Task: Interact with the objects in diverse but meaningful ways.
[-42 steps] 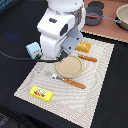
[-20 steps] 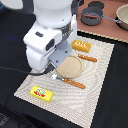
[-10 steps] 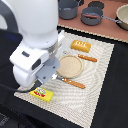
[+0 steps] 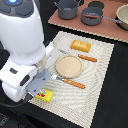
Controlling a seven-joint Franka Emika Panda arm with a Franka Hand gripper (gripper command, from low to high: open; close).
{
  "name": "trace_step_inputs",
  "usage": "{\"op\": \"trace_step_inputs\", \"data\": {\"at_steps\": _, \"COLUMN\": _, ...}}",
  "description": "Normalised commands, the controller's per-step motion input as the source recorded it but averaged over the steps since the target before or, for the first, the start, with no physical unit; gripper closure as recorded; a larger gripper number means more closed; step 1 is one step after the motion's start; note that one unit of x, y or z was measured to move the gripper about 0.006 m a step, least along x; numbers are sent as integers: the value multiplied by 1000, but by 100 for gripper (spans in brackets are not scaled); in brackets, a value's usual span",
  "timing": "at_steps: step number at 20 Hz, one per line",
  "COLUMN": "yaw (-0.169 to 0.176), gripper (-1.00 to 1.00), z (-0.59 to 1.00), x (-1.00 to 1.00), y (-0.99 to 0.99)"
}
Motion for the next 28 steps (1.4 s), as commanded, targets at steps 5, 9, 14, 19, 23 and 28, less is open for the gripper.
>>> {"op": "trace_step_inputs", "data": {"at_steps": 5, "yaw": 57, "gripper": -100, "z": -82, "x": 264, "y": -158}}
{"op": "trace_step_inputs", "data": {"at_steps": 9, "yaw": 7, "gripper": -100, "z": -134, "x": 317, "y": -276}}
{"op": "trace_step_inputs", "data": {"at_steps": 14, "yaw": 0, "gripper": -100, "z": -165, "x": 291, "y": -307}}
{"op": "trace_step_inputs", "data": {"at_steps": 19, "yaw": 0, "gripper": -100, "z": -139, "x": 285, "y": -280}}
{"op": "trace_step_inputs", "data": {"at_steps": 23, "yaw": 0, "gripper": 100, "z": -111, "x": 220, "y": -265}}
{"op": "trace_step_inputs", "data": {"at_steps": 28, "yaw": 0, "gripper": 100, "z": -43, "x": 235, "y": -228}}
